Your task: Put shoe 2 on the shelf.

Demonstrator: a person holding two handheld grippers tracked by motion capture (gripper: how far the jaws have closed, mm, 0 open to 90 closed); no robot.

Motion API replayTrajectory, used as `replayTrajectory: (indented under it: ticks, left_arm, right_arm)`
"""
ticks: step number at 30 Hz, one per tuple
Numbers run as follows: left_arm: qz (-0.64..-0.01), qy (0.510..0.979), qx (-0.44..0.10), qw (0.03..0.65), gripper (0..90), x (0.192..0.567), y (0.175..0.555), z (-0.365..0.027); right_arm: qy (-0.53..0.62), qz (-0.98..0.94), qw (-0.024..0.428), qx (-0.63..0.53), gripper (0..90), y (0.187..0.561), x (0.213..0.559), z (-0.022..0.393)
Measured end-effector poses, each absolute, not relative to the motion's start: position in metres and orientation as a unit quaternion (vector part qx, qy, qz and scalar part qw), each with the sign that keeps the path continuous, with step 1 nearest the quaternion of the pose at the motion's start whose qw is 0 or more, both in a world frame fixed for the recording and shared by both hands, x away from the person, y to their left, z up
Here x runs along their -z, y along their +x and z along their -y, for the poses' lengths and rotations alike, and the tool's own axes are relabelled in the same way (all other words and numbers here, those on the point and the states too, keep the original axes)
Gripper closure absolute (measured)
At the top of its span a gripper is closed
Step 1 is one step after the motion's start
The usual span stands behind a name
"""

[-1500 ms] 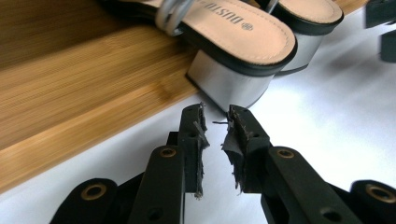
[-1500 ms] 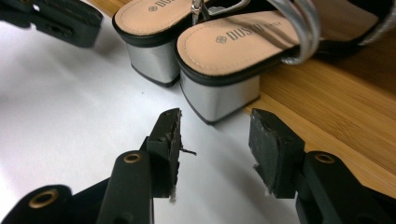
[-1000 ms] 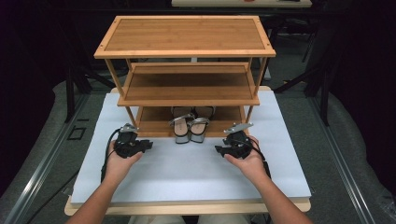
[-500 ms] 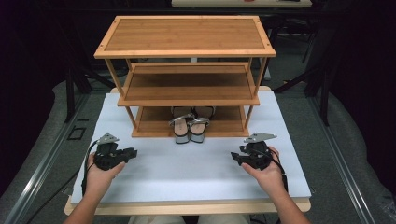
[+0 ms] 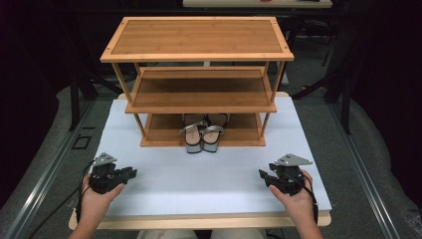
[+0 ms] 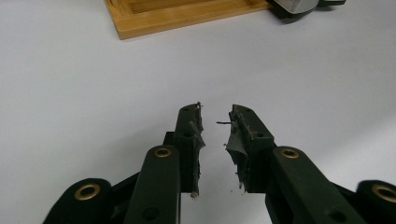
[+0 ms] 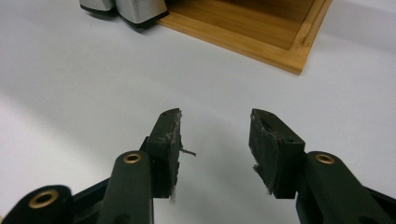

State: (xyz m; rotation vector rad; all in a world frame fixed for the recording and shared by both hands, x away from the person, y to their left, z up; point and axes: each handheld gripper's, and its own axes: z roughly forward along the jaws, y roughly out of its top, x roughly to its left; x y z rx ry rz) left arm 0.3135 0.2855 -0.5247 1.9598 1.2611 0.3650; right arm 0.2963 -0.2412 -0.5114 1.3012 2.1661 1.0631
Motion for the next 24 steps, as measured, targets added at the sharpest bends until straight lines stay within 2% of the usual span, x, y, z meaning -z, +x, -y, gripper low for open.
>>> replayTrajectory:
  ticks: [1,2,12,24]
  left_arm:
    - [-0.494,0.767,-0.144,0.382,72.8,0.527,0.313,-0.285]
    - [-0.496,0.767,-0.144,0.38,72.8,0.53,0.313,-0.285]
    - [-0.484,0.786,-0.133,0.361,72.4,0.549,0.313,-0.278]
    - [-0.479,0.792,-0.142,0.35,69.3,0.554,0.314,-0.279]
  right_arm:
    - [0.478,-0.768,0.212,-0.369,53.5,0.295,0.513,0.241]
    - [0.475,-0.767,0.2,-0.382,53.5,0.295,0.517,0.243]
    - [0.49,-0.765,0.187,-0.374,53.5,0.293,0.55,0.24]
    - [0.492,-0.761,0.187,-0.378,53.2,0.293,0.558,0.238]
